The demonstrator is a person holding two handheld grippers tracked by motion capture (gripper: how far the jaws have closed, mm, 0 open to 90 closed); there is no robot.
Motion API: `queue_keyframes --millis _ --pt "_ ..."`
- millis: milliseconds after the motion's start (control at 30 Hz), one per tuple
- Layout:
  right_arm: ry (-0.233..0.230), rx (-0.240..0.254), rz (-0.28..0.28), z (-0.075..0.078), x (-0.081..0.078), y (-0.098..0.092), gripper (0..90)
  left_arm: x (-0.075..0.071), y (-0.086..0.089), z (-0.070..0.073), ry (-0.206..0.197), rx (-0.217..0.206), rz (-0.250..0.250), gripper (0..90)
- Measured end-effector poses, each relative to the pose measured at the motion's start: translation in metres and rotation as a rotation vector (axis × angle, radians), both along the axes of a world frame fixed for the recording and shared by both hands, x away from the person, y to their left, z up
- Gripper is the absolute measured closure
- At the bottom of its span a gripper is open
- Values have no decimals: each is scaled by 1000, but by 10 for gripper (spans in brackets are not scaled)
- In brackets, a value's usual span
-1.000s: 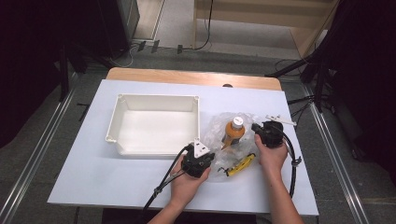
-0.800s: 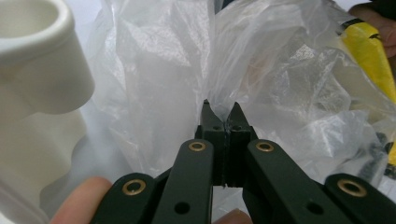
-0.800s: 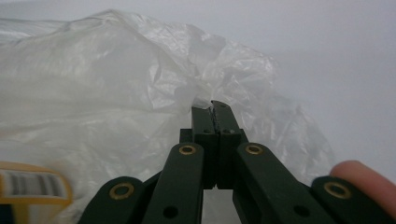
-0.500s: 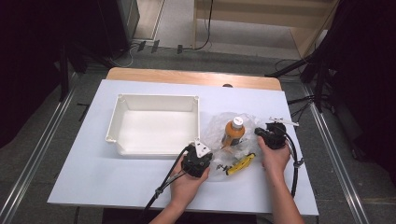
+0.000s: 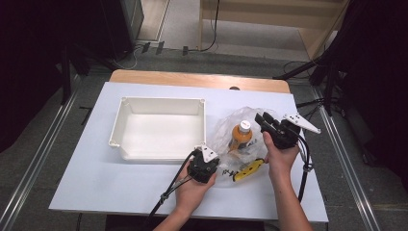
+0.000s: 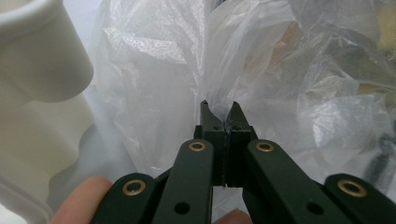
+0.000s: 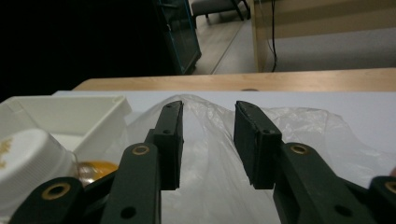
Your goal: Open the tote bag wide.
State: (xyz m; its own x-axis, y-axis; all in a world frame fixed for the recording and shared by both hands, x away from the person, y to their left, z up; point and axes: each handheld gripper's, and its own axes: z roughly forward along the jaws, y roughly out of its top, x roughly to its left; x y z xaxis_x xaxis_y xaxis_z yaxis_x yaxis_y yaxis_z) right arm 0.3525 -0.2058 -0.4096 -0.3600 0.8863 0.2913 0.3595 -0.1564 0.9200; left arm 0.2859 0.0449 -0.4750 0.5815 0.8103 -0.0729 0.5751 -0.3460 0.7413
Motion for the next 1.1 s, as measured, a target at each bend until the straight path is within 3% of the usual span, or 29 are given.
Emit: queue_keyframes --millis 67,167,300,367,433,600,667,733,800,867,933,1033,1100 --pt "-9 -25 1 -1 0 4 693 0 0 0 -1 -7 1 900" --pt "49 -62 -13 -9 6 3 772 0 0 0 -1 -1 1 900" --pt "193 -87 -55 -34 19 -5 884 0 0 0 -1 -8 5 900" --pt "288 -123 -80 -48 25 -8 900 0 1 0 0 -5 6 900" --pt "366 -126 -97 -59 29 -12 900 0 0 0 -2 -9 6 900" --pt "449 -160 -119 -71 33 -19 900 0 1 0 -2 -9 5 900" --pt "453 -163 -122 -72 32 -20 900 0 1 0 -3 -10 6 900" --pt "419 -156 -111 -70 30 -20 879 0 1 0 -1 -9 6 900" --pt "382 -114 -87 -67 25 -21 766 0 2 0 2 -10 6 900" --pt "317 -97 -86 -60 18 -21 646 0 2 0 0 -10 7 900" --pt "242 -111 -86 -48 8 -19 565 0 1 0 -2 -10 7 900" --pt "153 -120 -47 -32 -10 -15 523 0 2 0 -3 -12 8 900" --pt "129 -120 -34 -26 -24 -12 506 0 1 0 -6 -15 10 900"
